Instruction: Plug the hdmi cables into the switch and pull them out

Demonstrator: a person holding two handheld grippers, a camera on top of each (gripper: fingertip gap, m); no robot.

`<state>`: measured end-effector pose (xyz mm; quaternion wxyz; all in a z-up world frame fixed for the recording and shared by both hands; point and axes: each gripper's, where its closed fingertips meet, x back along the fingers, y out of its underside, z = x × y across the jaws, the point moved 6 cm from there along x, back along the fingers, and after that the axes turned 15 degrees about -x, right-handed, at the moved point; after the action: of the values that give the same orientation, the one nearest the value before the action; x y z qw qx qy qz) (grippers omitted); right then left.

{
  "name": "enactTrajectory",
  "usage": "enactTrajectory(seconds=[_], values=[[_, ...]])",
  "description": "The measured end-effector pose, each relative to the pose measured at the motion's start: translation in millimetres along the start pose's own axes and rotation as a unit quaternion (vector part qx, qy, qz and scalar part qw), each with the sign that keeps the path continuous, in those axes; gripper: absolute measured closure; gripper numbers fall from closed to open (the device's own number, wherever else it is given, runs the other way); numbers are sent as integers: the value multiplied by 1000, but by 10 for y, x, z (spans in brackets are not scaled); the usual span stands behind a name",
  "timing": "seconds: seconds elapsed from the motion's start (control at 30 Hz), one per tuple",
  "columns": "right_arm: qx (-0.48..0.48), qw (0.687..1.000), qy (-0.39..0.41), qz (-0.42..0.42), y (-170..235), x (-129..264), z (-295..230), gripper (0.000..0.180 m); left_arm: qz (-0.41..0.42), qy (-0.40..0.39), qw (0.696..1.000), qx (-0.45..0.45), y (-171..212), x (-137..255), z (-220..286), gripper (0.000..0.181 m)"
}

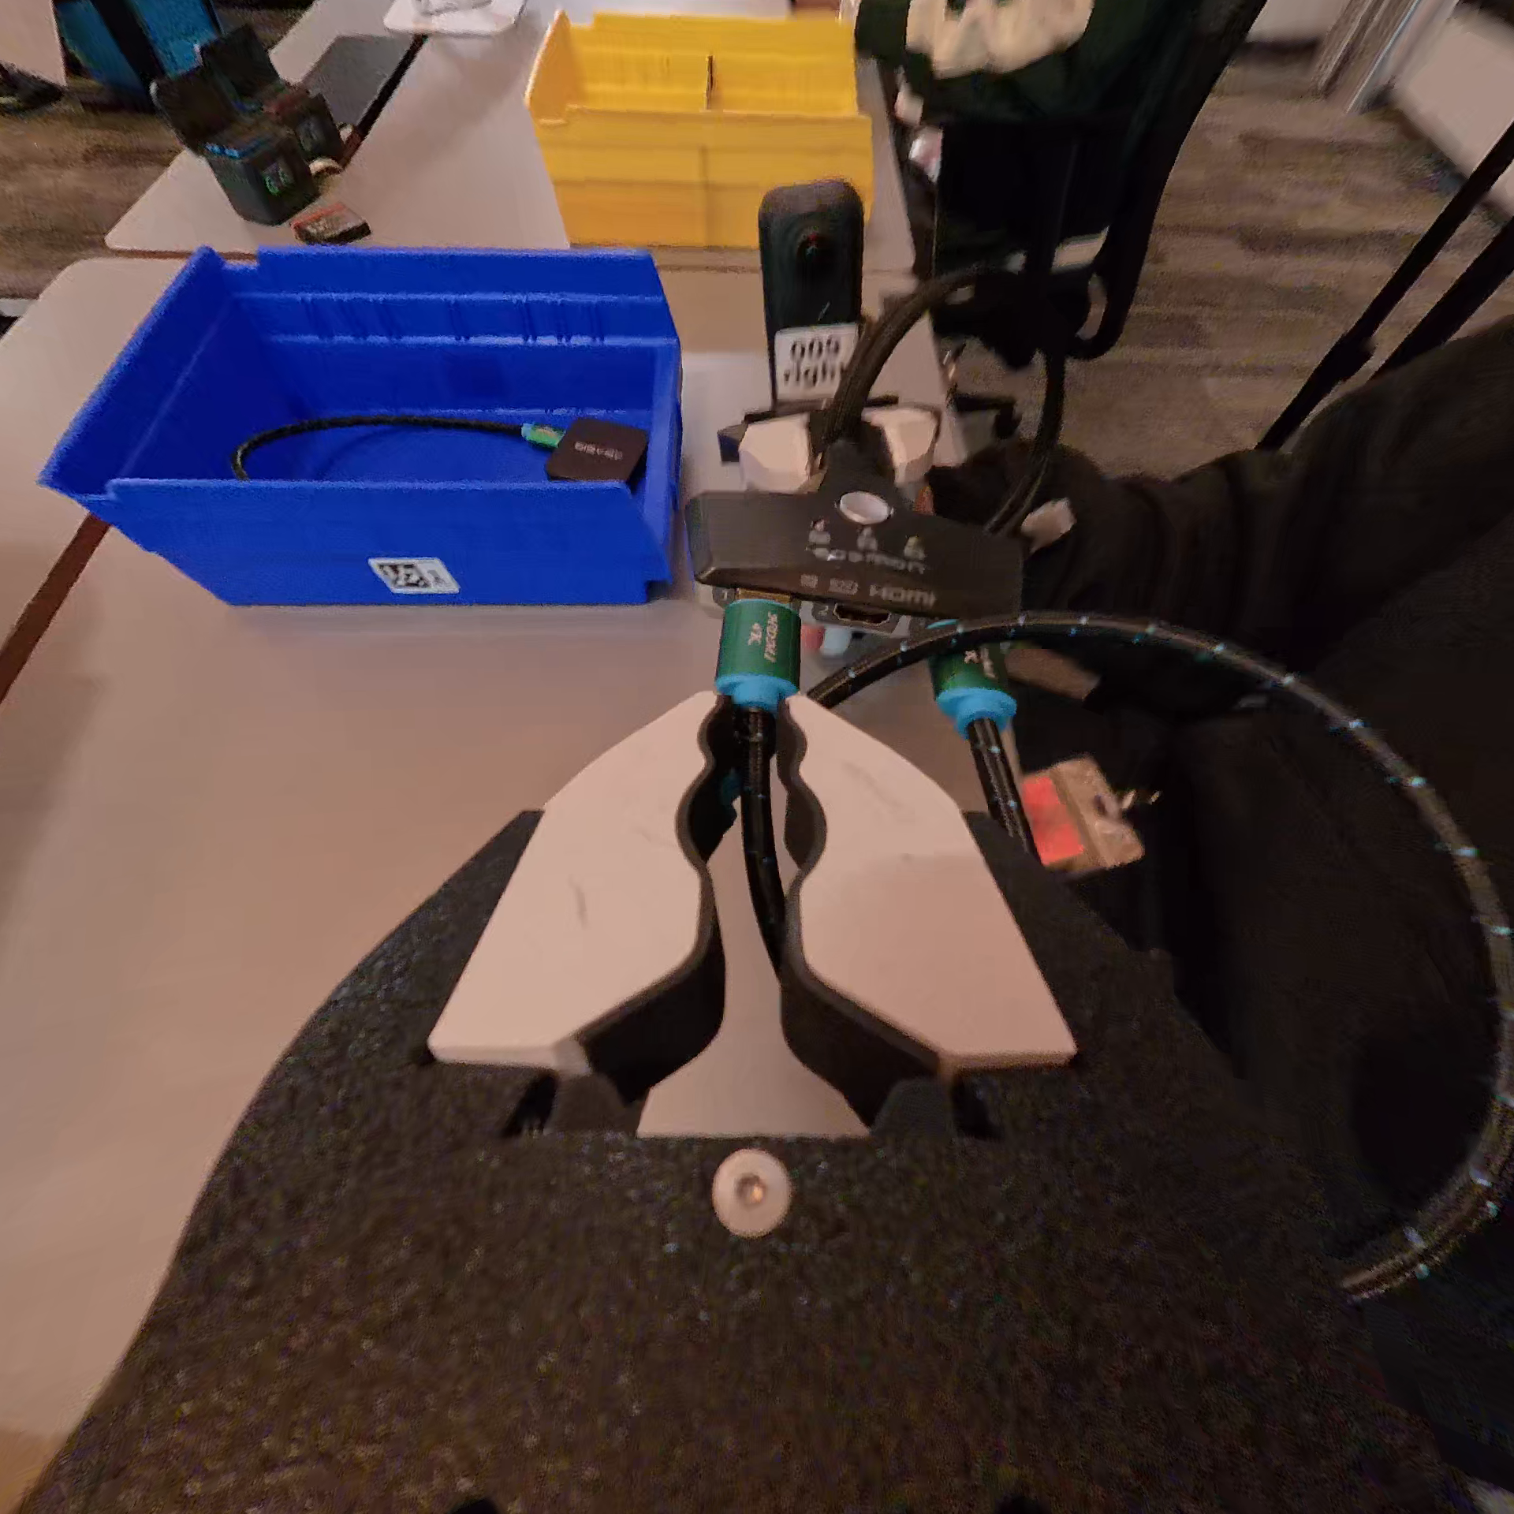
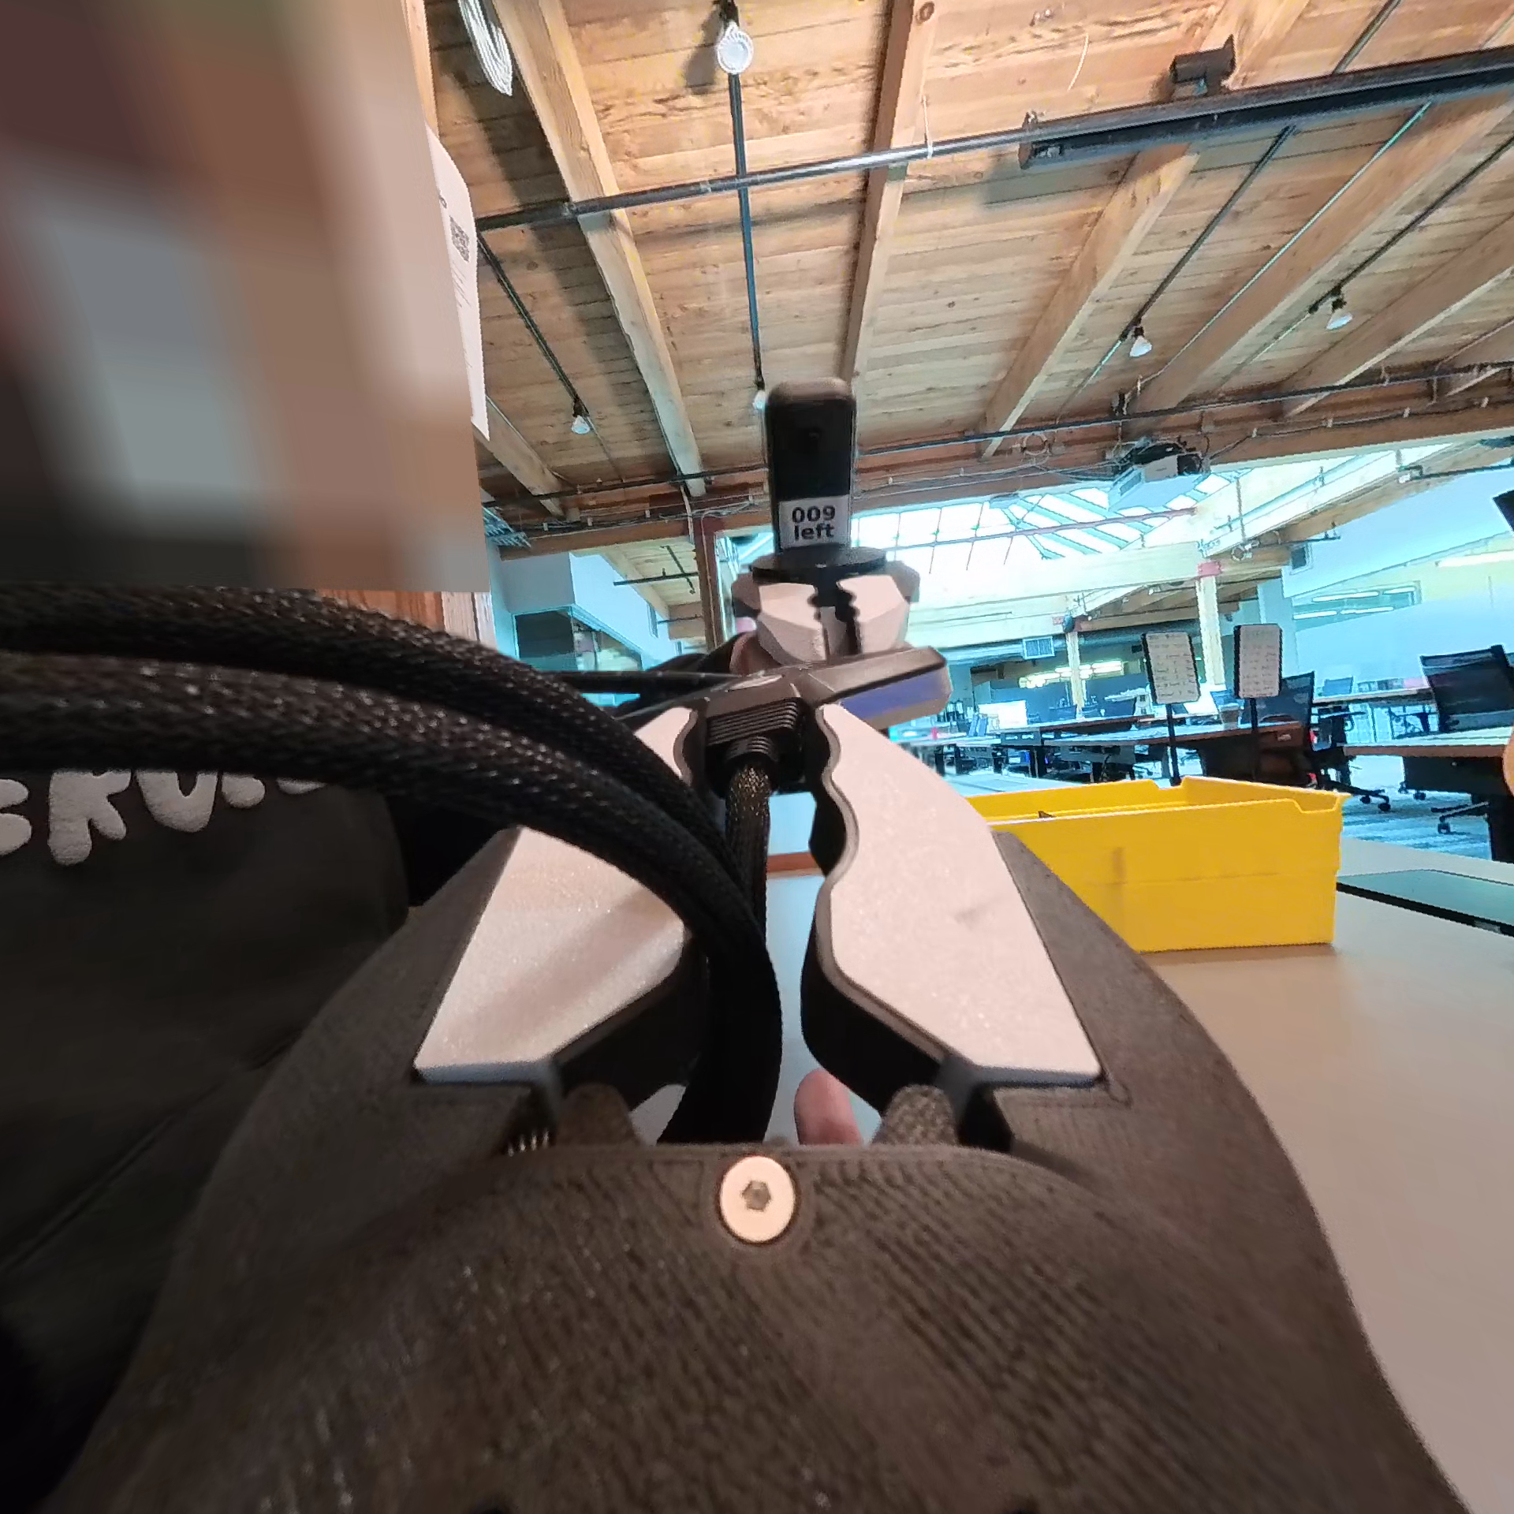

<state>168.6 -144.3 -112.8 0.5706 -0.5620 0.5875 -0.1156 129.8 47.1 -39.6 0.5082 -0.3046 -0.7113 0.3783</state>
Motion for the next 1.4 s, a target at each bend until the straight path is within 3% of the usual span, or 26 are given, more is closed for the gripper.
enactTrajectory(seconds=[0.1,0.33,0.53,0.83,0.9,1.03,1.13,1.23,1.33,1.4], values=[[2,1000,2,-11,37,-2,7,158,-51,-7,998,-45,54,-18,34,171],[2,1000,0,-8,10,-26,-20,156,-70,-25,996,-50,128,-70,42,171],[22,1000,6,-7,-38,-51,-67,156,17,-53,997,-46,21,7,34,172],[83,996,32,-29,-32,-87,-86,155,-2,-63,996,-63,59,26,28,171],[85,994,55,-27,-74,-83,-78,155,14,-126,989,-82,-5,162,-12,154],[59,986,157,4,-209,14,62,158,-10,-284,941,-183,-305,491,249,129],[20,976,211,43,-252,58,180,158,-62,-341,897,-275,-322,229,619,130],[-27,971,229,70,-202,-10,248,157,-167,-426,812,-363,-85,-174,689,127],[-66,971,220,68,-102,-166,255,157,-208,-503,712,-442,50,-445,643,134],[-86,973,206,56,-40,-285,227,158,-231,-516,681,-466,128,-565,559,135]])
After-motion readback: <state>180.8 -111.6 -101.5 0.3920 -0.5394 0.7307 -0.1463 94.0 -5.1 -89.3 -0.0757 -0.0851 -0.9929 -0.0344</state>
